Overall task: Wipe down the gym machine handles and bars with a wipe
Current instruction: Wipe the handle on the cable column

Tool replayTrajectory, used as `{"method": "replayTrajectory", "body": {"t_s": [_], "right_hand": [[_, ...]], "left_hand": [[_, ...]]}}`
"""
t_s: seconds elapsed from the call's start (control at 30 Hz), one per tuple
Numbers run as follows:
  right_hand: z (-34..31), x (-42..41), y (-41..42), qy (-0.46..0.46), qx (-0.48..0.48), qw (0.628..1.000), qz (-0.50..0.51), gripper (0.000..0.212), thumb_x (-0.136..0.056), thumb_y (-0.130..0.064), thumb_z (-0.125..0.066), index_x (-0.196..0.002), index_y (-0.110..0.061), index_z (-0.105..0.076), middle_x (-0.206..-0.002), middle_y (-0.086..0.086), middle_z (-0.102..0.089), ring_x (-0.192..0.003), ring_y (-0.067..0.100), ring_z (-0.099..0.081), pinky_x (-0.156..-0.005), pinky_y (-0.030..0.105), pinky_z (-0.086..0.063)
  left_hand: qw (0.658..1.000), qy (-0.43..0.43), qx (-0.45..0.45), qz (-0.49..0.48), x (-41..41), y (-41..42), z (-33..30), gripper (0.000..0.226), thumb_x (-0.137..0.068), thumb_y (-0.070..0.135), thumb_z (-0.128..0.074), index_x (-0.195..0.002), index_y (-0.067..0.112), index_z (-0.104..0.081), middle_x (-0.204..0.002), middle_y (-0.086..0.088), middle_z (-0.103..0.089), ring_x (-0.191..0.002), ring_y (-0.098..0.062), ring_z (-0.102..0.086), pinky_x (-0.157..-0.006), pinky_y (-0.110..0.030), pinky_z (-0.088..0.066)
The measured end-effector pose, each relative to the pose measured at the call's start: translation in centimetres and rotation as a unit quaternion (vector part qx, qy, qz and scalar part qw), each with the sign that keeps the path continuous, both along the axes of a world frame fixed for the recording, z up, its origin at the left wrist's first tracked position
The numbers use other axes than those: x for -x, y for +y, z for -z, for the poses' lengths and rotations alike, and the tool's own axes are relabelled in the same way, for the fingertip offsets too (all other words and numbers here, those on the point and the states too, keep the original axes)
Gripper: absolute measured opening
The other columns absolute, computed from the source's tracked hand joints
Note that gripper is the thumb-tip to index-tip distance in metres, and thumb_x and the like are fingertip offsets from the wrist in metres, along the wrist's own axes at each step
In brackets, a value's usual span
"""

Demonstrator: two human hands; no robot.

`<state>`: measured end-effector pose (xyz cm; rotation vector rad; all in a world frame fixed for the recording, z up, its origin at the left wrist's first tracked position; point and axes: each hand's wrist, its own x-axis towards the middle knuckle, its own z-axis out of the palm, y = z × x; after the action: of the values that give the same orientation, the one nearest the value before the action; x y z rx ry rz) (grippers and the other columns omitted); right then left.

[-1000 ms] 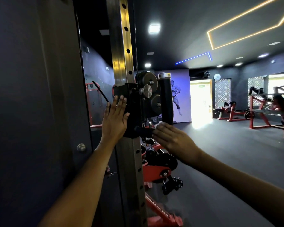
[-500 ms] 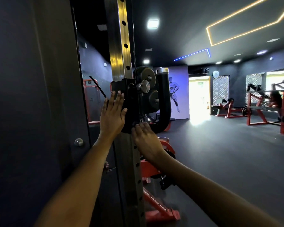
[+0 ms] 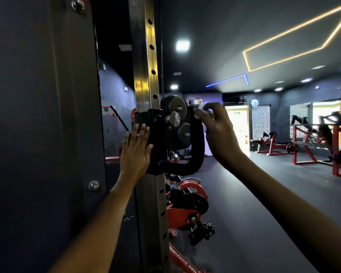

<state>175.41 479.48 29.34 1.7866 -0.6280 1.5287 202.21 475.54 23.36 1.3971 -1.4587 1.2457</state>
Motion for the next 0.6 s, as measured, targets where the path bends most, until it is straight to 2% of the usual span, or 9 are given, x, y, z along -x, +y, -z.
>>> {"method": "replayTrajectory", "body": {"t_s": [0.1, 0.23, 0.3, 0.4, 0.5, 0.53, 0.6], "right_hand": [[-0.8, -1.5, 0.1, 0.021, 0.028, 0.999, 0.012, 0.025, -0.082, -0.008, -0.057, -0.104, -0.002, -0.067, -0.095, 0.014, -0.059, -0.096, 0.026, -0.047, -0.066, 0.029, -0.050], [6.0, -1.7, 0.7, 0.071, -0.008, 0.997, 0.014, 0.023, -0.082, -0.002, -0.051, -0.098, 0.004, -0.067, -0.097, 0.016, -0.061, -0.102, 0.026, -0.045, -0.073, 0.031, -0.052], [9.2, -1.5, 1.0, 0.135, -0.034, 0.990, 0.016, 0.025, -0.082, -0.004, -0.048, -0.095, 0.005, -0.068, -0.098, 0.014, -0.062, -0.104, 0.027, -0.047, -0.071, 0.034, -0.056], [9.8, -1.6, 1.8, 0.225, -0.063, 0.972, -0.002, 0.029, -0.081, -0.008, -0.045, -0.096, 0.000, -0.068, -0.096, 0.011, -0.061, -0.097, 0.023, -0.044, -0.064, 0.031, -0.055], [7.0, -1.4, 2.5, 0.125, -0.063, 0.990, -0.019, 0.027, -0.077, 0.004, -0.059, -0.103, 0.003, -0.064, -0.104, 0.015, -0.058, -0.101, 0.025, -0.045, -0.064, 0.031, -0.050], [6.1, -1.3, 2.7, 0.095, -0.078, 0.992, -0.003, 0.027, -0.073, 0.009, -0.063, -0.099, 0.005, -0.064, -0.105, 0.017, -0.058, -0.101, 0.027, -0.044, -0.059, 0.033, -0.052], [5.7, -1.8, 3.0, 0.098, -0.087, 0.991, 0.043, 0.024, -0.064, 0.013, -0.066, -0.087, 0.006, -0.064, -0.098, 0.018, -0.058, -0.097, 0.029, -0.042, -0.050, 0.034, -0.053]], "left_hand": [[1.000, -0.006, 0.000, 0.002, -0.2, -0.1, 0.0, 0.056, -0.103, 0.036, -0.020, -0.150, 0.008, -0.027, -0.157, -0.008, -0.028, -0.149, -0.011, 0.008, -0.121, -0.033, 0.005], [1.000, -0.013, -0.004, -0.006, -0.3, -0.2, 0.0, 0.057, -0.104, 0.039, -0.013, -0.150, 0.008, -0.027, -0.158, -0.008, -0.028, -0.149, -0.011, 0.009, -0.121, -0.034, 0.004], [1.000, -0.012, -0.011, -0.010, -0.3, 0.0, 0.0, 0.057, -0.104, 0.039, -0.015, -0.151, 0.009, -0.025, -0.158, -0.008, -0.026, -0.149, -0.011, 0.009, -0.121, -0.033, 0.006], [1.000, -0.004, -0.017, -0.009, -0.1, 0.2, -0.1, 0.055, -0.103, 0.036, -0.023, -0.152, 0.009, -0.023, -0.159, -0.007, -0.023, -0.149, -0.014, 0.003, -0.120, -0.031, 0.010], [1.000, -0.008, -0.023, -0.016, -0.1, 0.3, 0.0, 0.056, -0.103, 0.035, -0.024, -0.151, 0.008, -0.023, -0.159, -0.008, -0.025, -0.148, -0.018, -0.005, -0.120, -0.030, 0.011], [1.000, -0.007, -0.025, -0.016, -0.1, 0.3, -0.1, 0.056, -0.103, 0.036, -0.024, -0.151, 0.008, -0.023, -0.159, -0.008, -0.024, -0.148, -0.017, -0.004, -0.120, -0.030, 0.012], [0.999, -0.005, -0.030, -0.010, -0.2, 0.3, -0.1, 0.057, -0.103, 0.037, -0.023, -0.152, 0.009, -0.021, -0.159, -0.007, -0.022, -0.148, -0.015, 0.000, -0.119, -0.030, 0.012]]}}
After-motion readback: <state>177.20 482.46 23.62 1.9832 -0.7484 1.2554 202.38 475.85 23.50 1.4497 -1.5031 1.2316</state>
